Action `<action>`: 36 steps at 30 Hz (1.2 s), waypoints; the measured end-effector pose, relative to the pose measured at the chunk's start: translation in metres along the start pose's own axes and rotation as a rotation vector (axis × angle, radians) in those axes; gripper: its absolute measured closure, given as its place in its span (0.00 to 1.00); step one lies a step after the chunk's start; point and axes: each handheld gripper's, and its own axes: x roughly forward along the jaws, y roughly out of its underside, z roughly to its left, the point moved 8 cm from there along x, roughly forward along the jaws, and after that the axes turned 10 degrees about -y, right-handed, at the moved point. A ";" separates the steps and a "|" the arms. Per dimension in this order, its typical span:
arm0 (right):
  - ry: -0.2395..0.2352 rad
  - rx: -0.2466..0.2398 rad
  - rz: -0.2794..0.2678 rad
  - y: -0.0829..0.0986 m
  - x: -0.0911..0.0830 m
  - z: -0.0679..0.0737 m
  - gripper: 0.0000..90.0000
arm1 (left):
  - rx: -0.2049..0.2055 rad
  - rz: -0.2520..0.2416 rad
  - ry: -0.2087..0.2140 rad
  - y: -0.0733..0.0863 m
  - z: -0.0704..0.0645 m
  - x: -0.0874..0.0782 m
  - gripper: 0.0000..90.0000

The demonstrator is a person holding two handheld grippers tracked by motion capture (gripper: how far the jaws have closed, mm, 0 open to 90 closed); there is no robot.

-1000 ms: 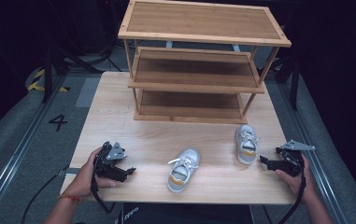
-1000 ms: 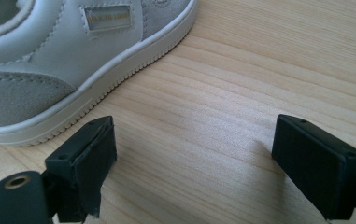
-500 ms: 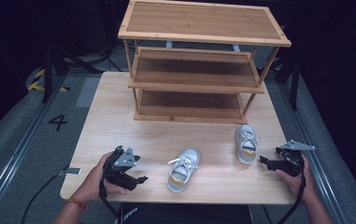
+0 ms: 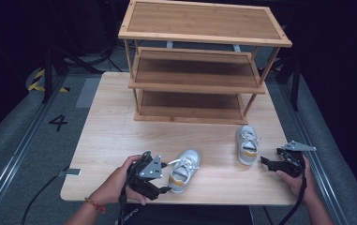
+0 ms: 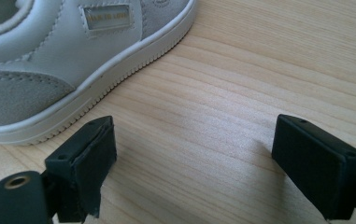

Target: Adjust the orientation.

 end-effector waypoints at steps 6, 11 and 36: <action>0.000 0.000 0.000 0.000 0.000 0.000 0.16 | 0.027 -0.010 0.027 -0.013 -0.006 0.007 0.36; 0.000 0.000 0.000 0.000 0.000 0.000 0.16 | 0.071 0.030 0.092 -0.016 -0.014 0.020 0.44; 0.001 -0.002 0.000 0.000 0.000 0.000 0.16 | 0.185 0.210 0.186 -0.015 -0.016 0.051 0.75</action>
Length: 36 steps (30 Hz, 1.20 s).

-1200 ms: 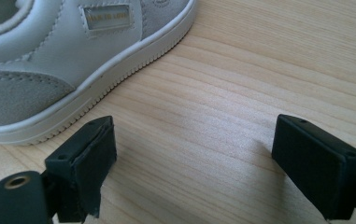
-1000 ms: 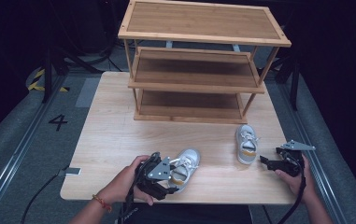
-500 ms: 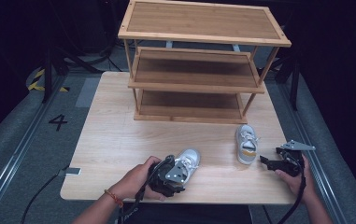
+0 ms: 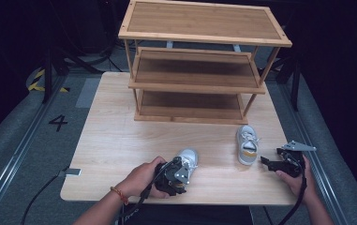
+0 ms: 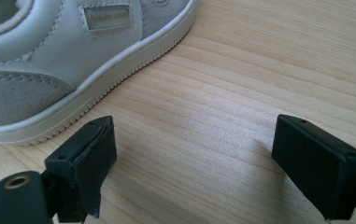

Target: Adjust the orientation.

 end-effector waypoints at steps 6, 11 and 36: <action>0.000 0.002 0.000 0.000 0.000 0.000 0.16 | -0.029 0.004 -0.011 0.002 0.003 -0.001 0.76; -0.001 0.000 0.000 0.000 0.000 0.000 0.16 | -0.060 0.000 -0.028 0.004 0.009 -0.001 0.76; 0.000 0.001 0.000 0.000 0.000 0.000 0.16 | -0.108 -0.063 -0.125 -0.009 0.067 -0.019 0.76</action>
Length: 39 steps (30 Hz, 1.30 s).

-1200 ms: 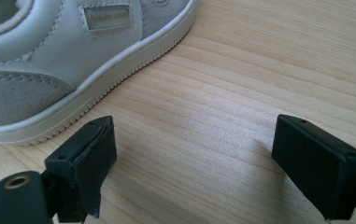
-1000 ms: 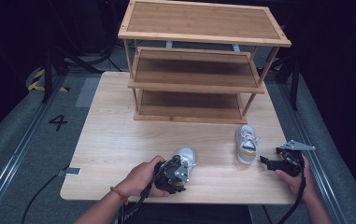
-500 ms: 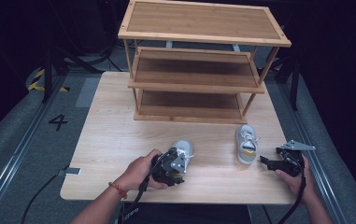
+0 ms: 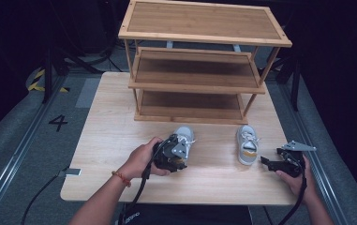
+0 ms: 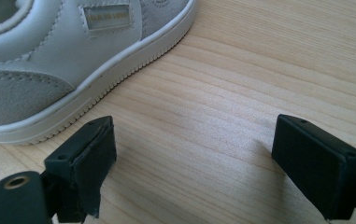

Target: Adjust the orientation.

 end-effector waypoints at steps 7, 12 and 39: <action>0.003 0.000 0.002 0.000 0.000 -0.001 0.15 | 0.001 0.003 -0.030 -0.006 0.024 0.005 0.76; 0.004 0.005 0.002 -0.001 0.001 -0.001 0.15 | -0.007 0.006 -0.053 -0.010 0.041 0.009 0.76; 0.002 0.006 0.000 -0.001 0.001 -0.001 0.15 | -0.055 0.031 -0.142 -0.031 0.131 0.053 0.76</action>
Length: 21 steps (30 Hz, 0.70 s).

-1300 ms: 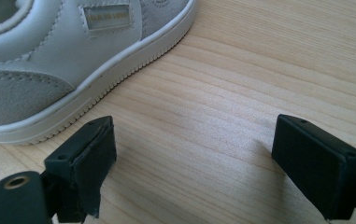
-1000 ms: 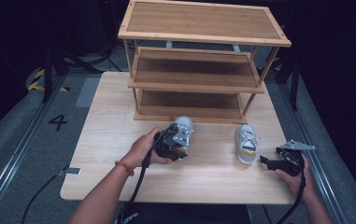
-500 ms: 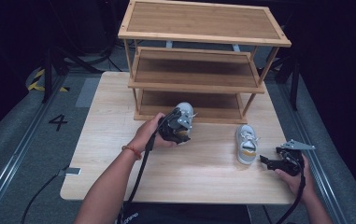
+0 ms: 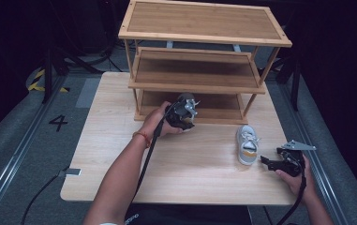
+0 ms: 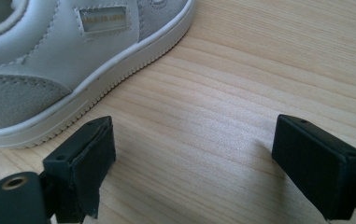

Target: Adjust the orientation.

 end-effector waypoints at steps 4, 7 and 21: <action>0.000 0.001 0.000 0.000 0.000 0.000 0.15 | -0.018 0.014 -0.010 0.003 0.011 0.014 0.76; 0.000 0.001 0.000 0.000 0.000 0.000 0.15 | -0.039 0.019 -0.019 0.006 0.018 0.024 0.76; 0.000 0.000 0.000 0.000 0.000 0.000 0.16 | -0.165 -0.007 -0.082 0.016 0.040 0.038 0.68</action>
